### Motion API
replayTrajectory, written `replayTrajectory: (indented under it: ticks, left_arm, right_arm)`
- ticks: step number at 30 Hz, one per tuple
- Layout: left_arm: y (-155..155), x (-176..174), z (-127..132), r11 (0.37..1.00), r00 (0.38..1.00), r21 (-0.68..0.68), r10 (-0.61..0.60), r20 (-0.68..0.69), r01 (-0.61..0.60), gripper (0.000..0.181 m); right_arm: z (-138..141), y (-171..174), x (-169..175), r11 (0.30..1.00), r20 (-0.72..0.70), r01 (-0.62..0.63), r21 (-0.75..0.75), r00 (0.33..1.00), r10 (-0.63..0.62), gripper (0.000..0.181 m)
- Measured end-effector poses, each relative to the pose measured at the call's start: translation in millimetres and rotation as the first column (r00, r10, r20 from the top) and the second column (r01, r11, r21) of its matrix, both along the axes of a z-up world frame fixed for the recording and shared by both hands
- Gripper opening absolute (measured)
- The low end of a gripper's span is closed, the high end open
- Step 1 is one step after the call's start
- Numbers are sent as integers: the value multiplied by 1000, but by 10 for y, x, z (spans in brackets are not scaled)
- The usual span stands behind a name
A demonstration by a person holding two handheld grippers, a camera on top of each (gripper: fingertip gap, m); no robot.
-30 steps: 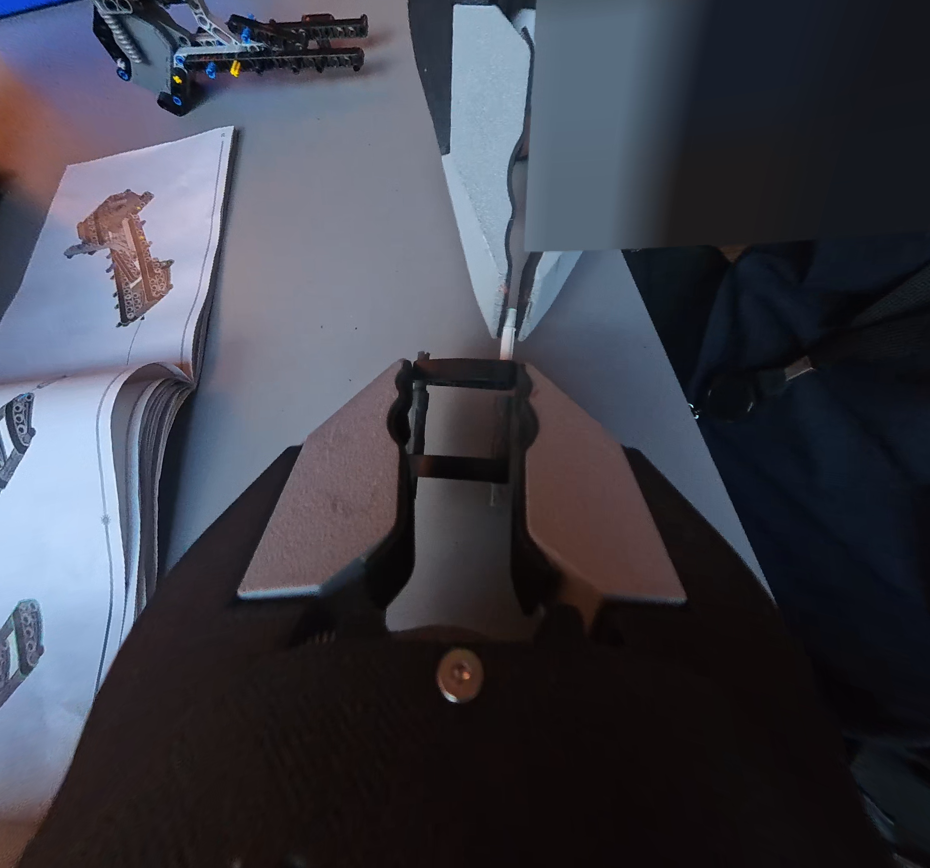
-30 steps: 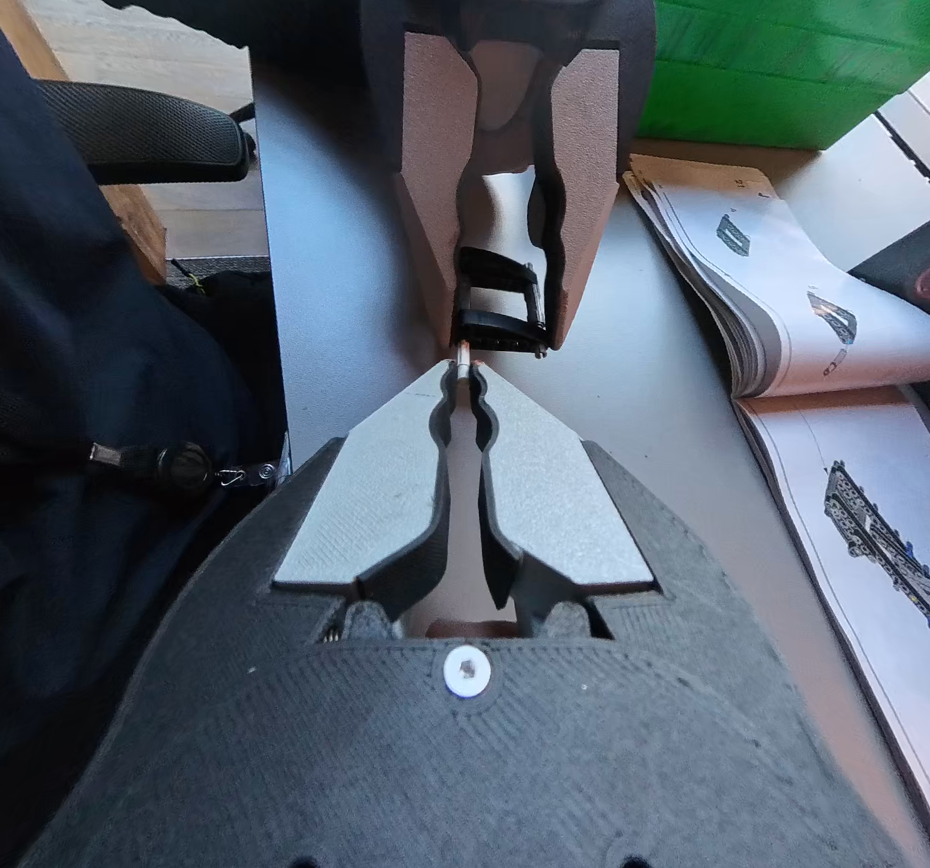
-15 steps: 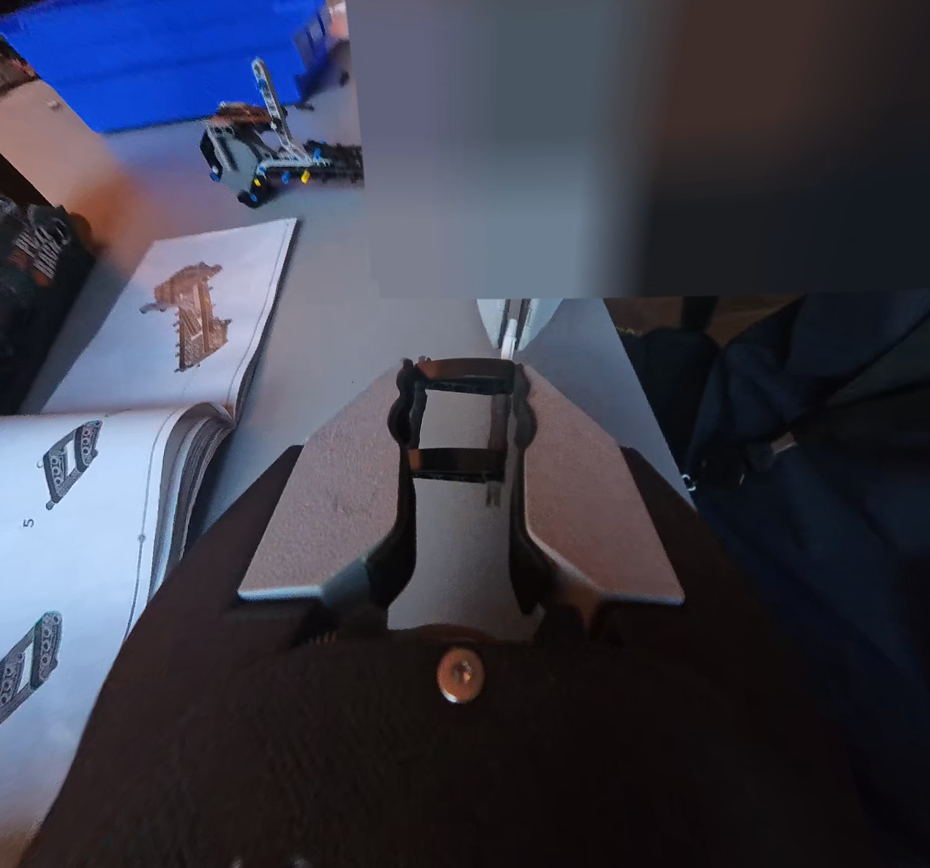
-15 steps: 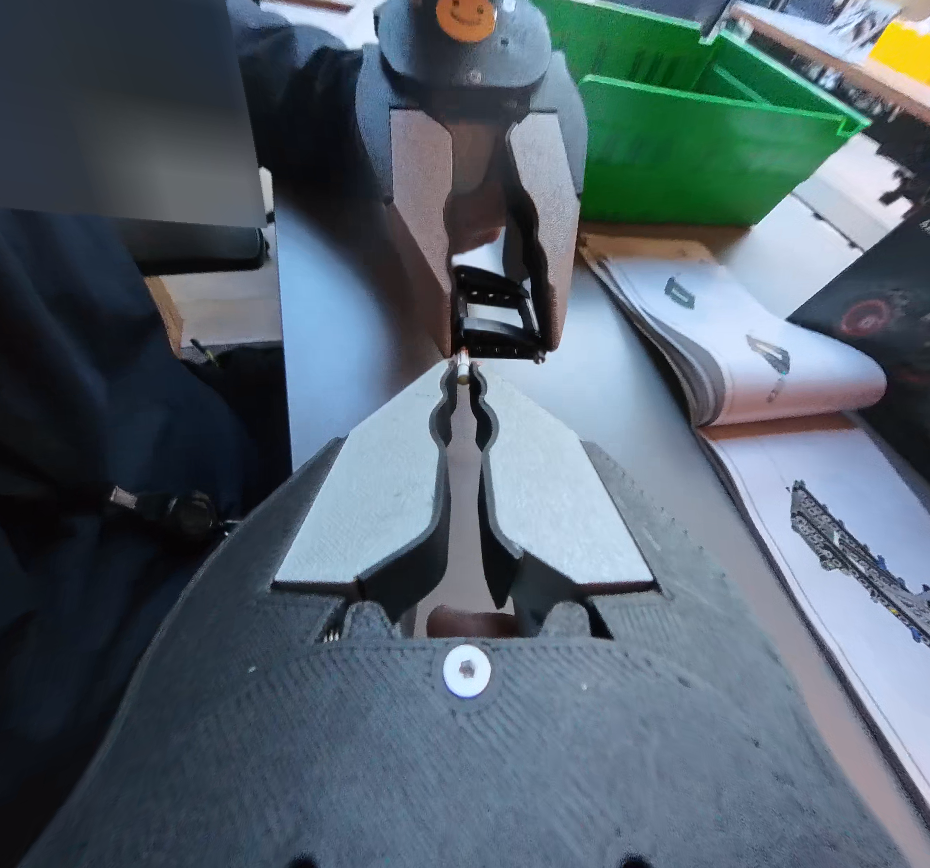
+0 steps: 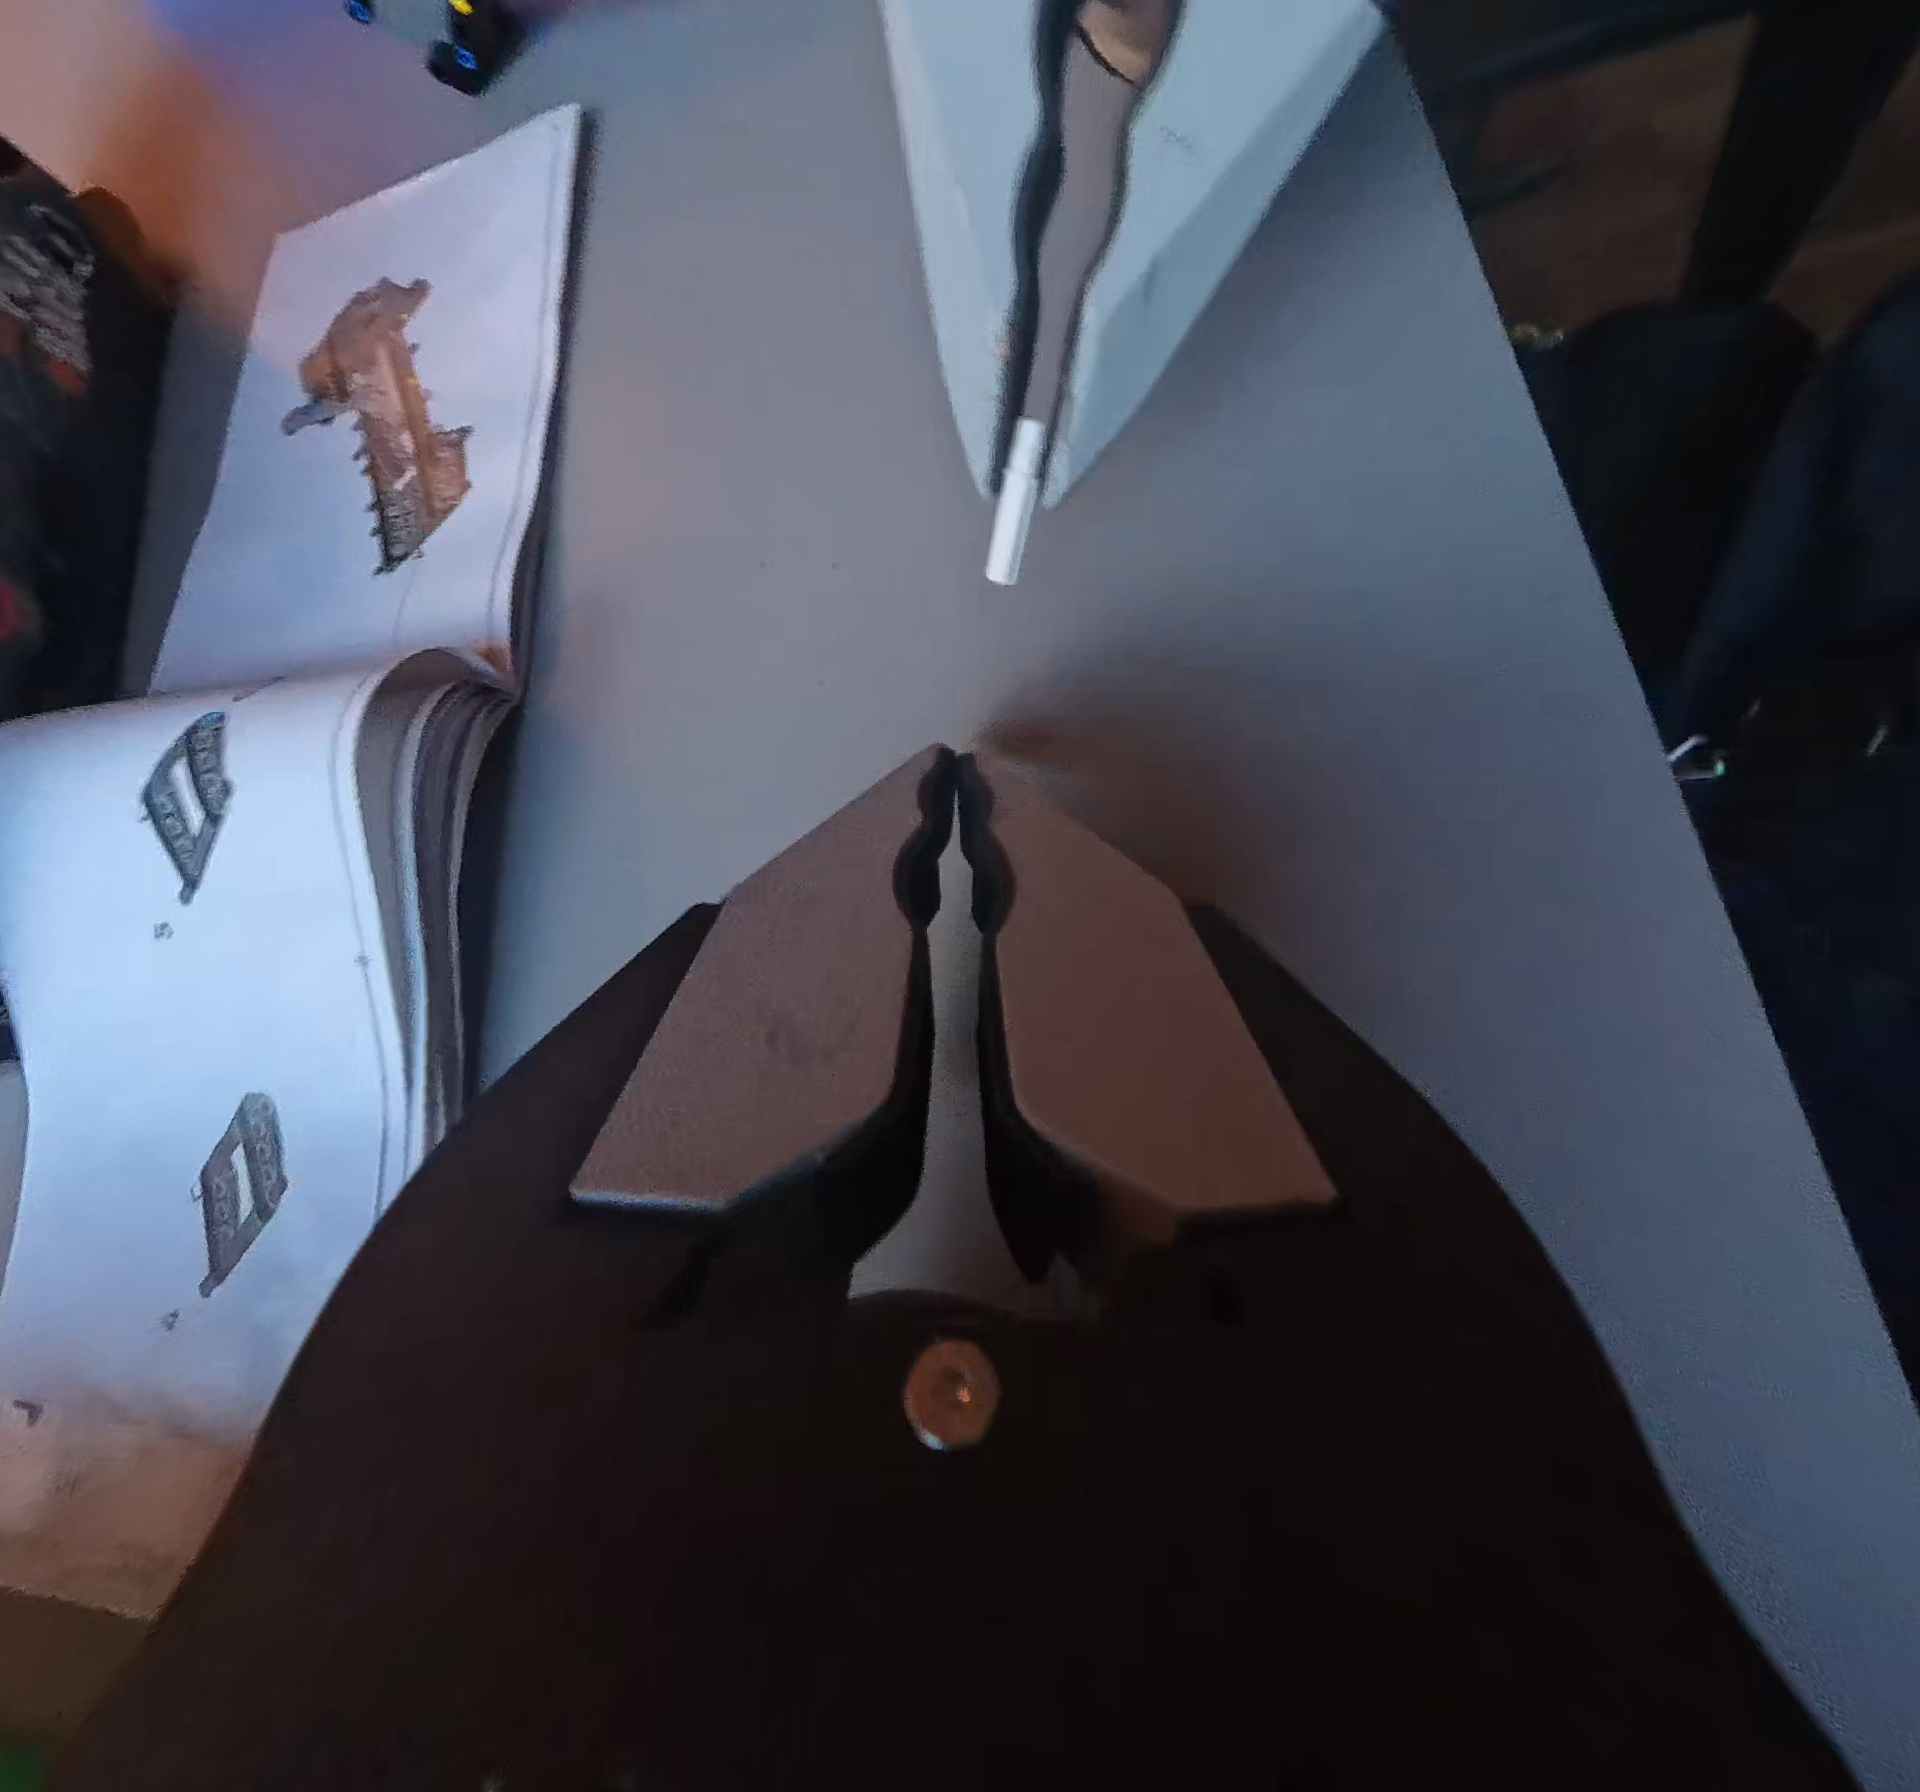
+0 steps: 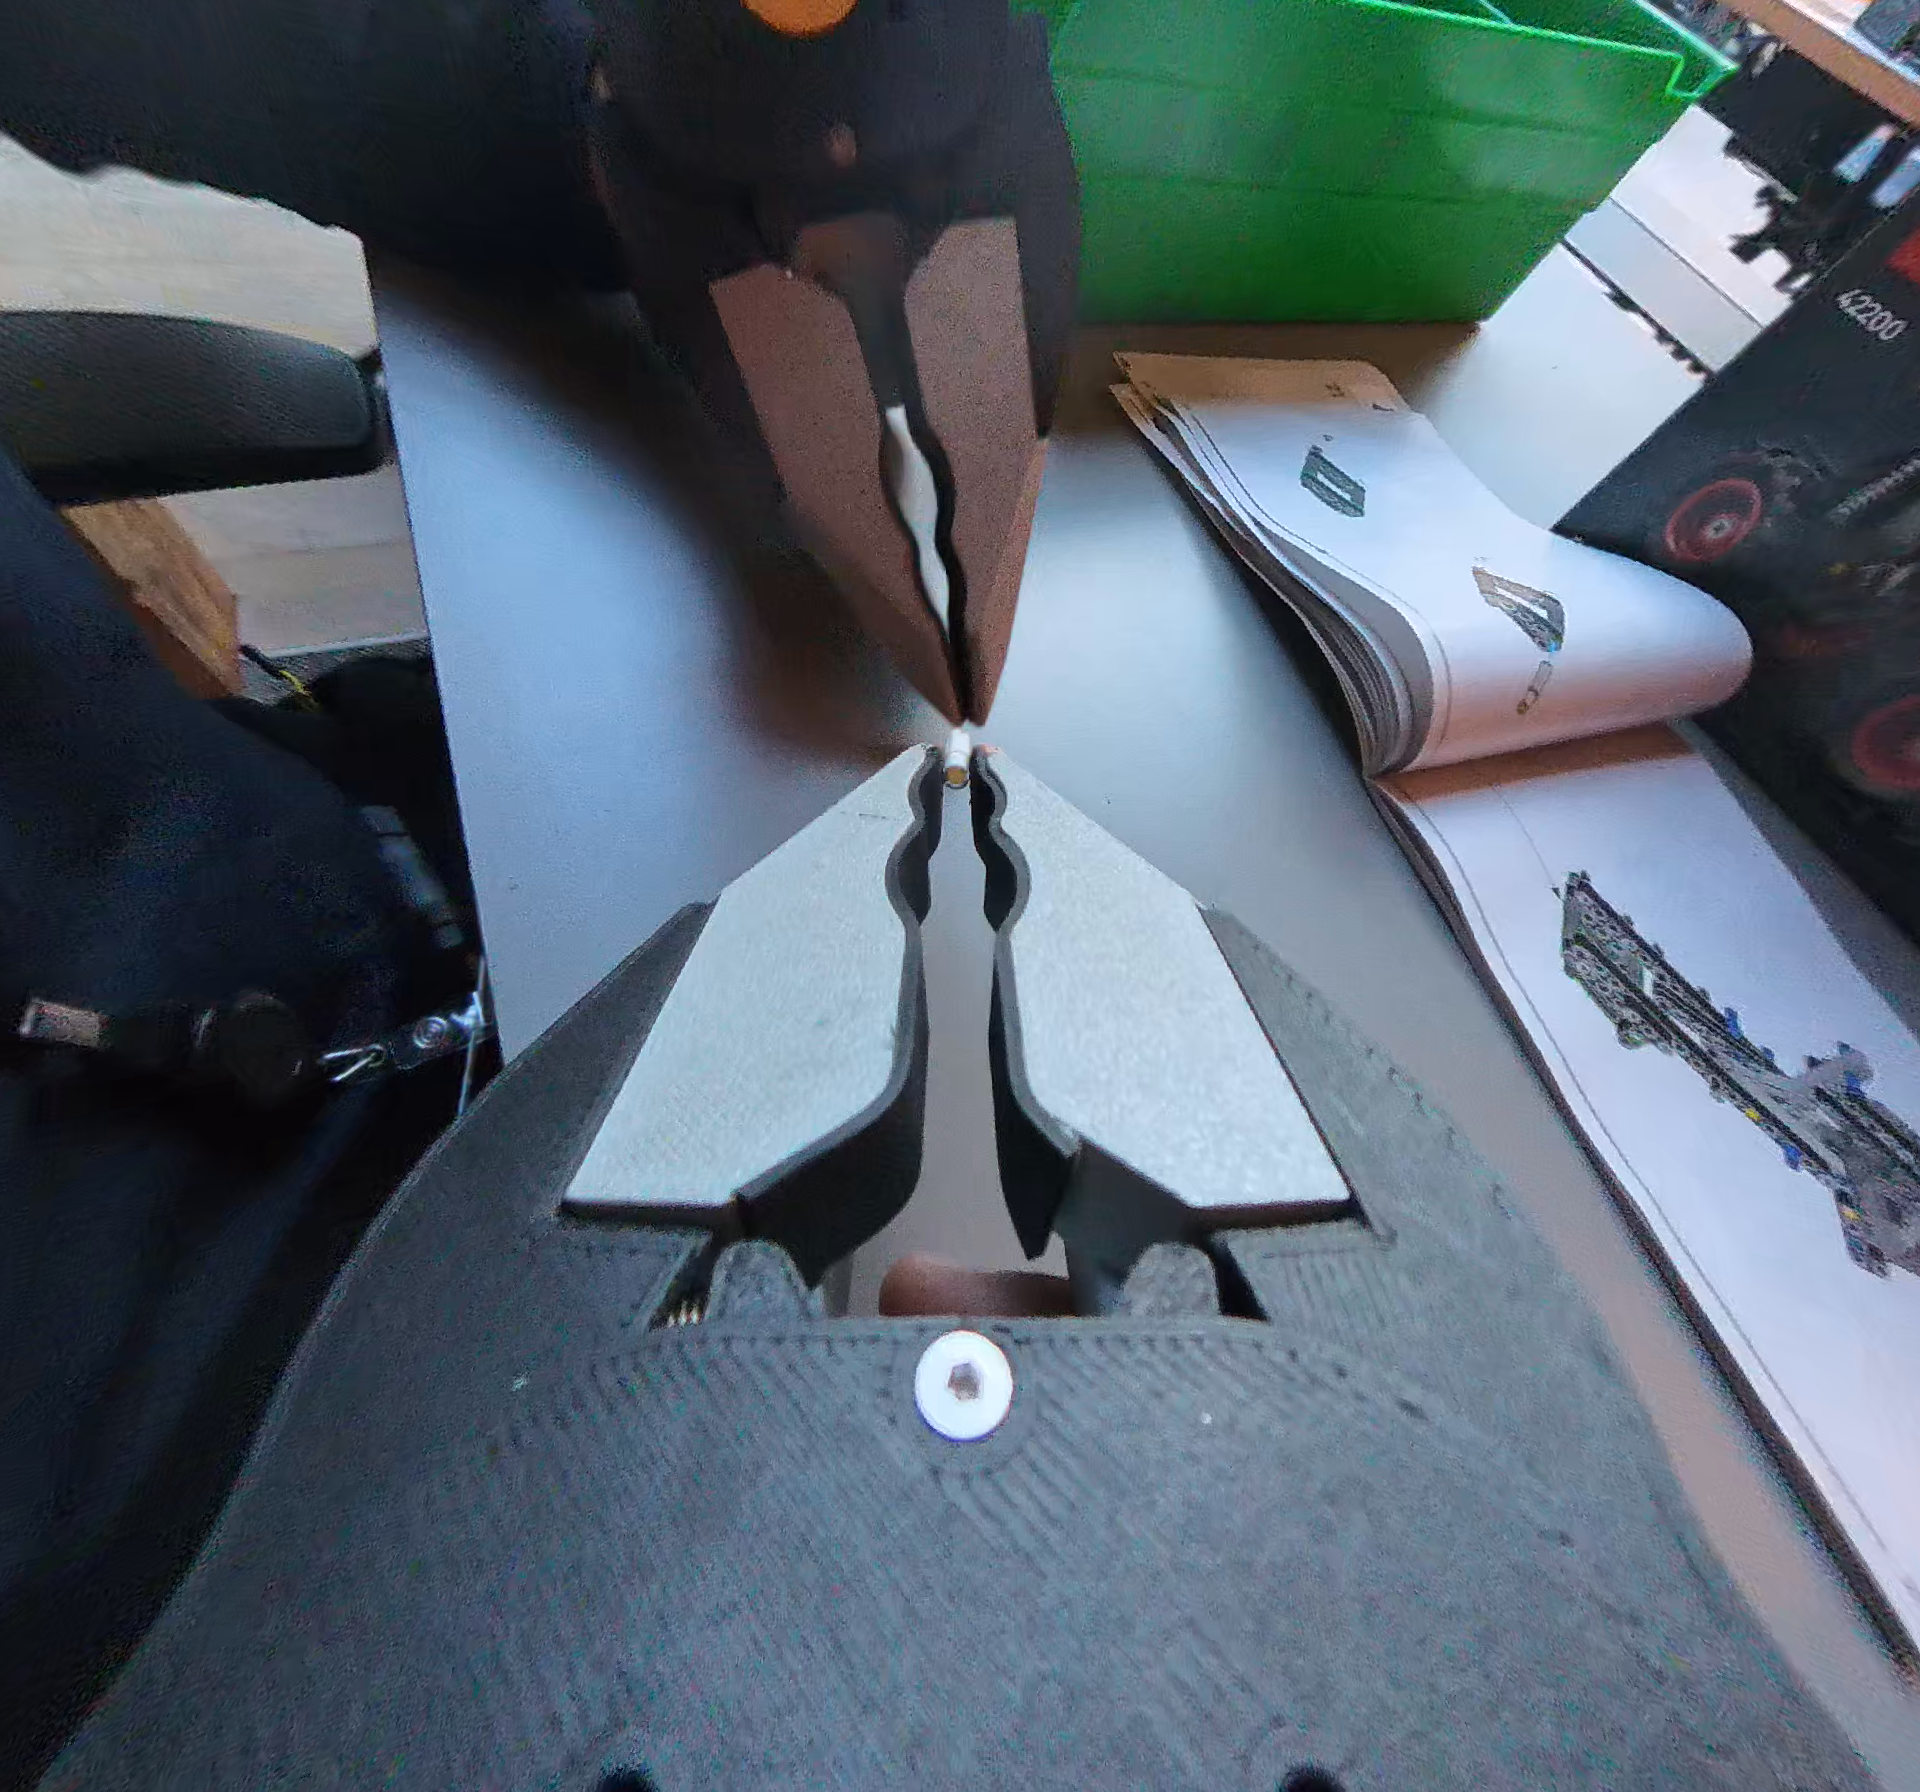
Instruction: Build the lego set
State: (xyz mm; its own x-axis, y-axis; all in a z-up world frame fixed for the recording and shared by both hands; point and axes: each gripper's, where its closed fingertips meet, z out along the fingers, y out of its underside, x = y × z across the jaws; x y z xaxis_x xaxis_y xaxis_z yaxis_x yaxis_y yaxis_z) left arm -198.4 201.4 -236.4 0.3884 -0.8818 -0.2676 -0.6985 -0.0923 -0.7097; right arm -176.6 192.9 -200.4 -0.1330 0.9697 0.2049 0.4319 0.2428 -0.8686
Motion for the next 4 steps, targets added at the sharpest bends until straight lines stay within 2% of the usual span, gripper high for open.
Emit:
replayTrajectory:
  ticks: [1,4]
  left_arm:
    - [-23,9,-45,1000,1000,-16,-19,-22,19,0]
    - [47,27,-58,1000,999,17,-13,-48,13,0]
  right_arm:
    - [9,-7,-7,1000,-5,-14,-24,1000,14,2]
    - [63,-49,-38,997,-37,-64,-53,997,62,2]
